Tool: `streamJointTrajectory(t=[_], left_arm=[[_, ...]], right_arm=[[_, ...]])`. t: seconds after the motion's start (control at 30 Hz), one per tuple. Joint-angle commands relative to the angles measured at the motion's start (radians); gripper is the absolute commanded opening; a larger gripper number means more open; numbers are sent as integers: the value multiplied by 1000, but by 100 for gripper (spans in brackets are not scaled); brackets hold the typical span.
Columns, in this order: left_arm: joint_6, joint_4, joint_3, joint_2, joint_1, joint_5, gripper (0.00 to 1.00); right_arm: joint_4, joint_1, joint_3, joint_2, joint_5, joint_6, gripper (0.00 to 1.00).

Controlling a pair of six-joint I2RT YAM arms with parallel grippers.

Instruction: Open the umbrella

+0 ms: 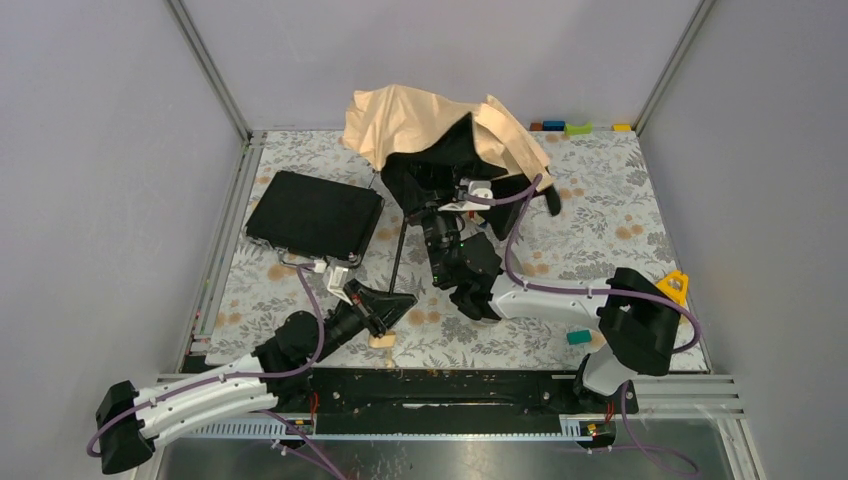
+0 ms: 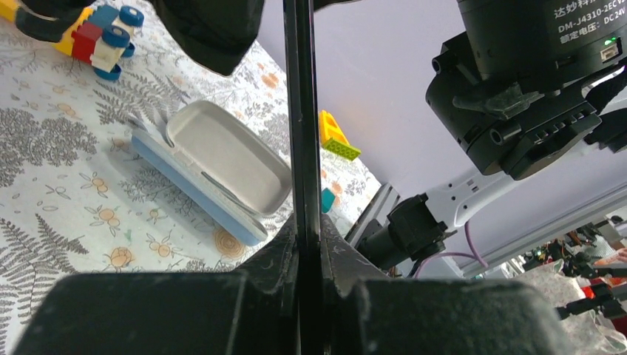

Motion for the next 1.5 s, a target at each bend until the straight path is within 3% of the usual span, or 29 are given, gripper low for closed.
streamJointTrajectory(t=[0.0, 0.33, 0.53, 1.03, 1.47], left_arm=[[89, -35, -47, -27, -63, 171, 0], [52, -11, -44, -24, -87, 151, 0], [16, 11, -56, -27, -107, 106, 0], [114, 41, -11, 70, -185, 100, 0], [137, 67, 15, 138, -272, 52, 0]], right_arm=[[233, -165, 206, -18, 140, -219, 0], [227, -267, 365, 43, 63, -336, 0], [59, -373, 390, -5, 12, -193, 0], [-46, -414, 728, 66, -23, -349, 0], [-162, -468, 875, 101, -30, -342, 0]])
